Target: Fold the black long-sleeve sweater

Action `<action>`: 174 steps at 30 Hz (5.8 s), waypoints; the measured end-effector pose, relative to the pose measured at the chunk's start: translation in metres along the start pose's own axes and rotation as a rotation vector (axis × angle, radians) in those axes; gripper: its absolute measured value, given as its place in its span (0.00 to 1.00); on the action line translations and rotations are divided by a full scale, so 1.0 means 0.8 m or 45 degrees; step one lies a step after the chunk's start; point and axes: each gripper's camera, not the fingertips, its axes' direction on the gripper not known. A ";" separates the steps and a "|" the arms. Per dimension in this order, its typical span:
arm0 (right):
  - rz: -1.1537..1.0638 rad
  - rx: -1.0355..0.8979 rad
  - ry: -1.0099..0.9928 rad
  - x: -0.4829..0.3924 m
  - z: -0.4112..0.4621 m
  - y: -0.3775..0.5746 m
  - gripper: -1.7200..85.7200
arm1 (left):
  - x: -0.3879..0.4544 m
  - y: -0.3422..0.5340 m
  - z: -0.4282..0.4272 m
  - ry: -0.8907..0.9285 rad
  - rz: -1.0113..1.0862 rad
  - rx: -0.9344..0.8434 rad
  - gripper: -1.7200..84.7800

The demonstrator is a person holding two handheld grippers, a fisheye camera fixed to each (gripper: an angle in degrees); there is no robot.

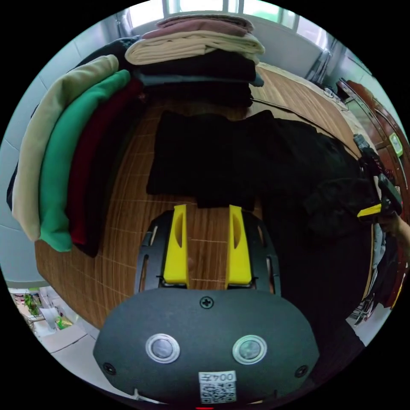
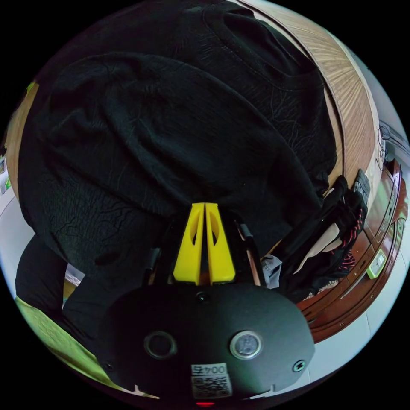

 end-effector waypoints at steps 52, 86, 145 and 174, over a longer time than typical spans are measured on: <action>0.290 0.486 -0.529 0.138 0.086 0.218 0.01 | 0.266 0.179 0.165 -1.283 1.144 0.112 0.03; 0.542 0.676 -1.131 0.115 0.207 0.446 0.01 | 0.449 0.143 0.243 -0.208 1.603 -0.232 0.06; -0.205 0.912 -0.482 -0.021 -0.116 -0.038 0.17 | -0.553 0.000 0.077 1.070 -0.861 -0.019 0.03; 0.364 1.111 -0.634 0.177 -0.045 0.221 0.14 | -0.490 0.037 -0.177 0.779 -0.761 0.132 0.03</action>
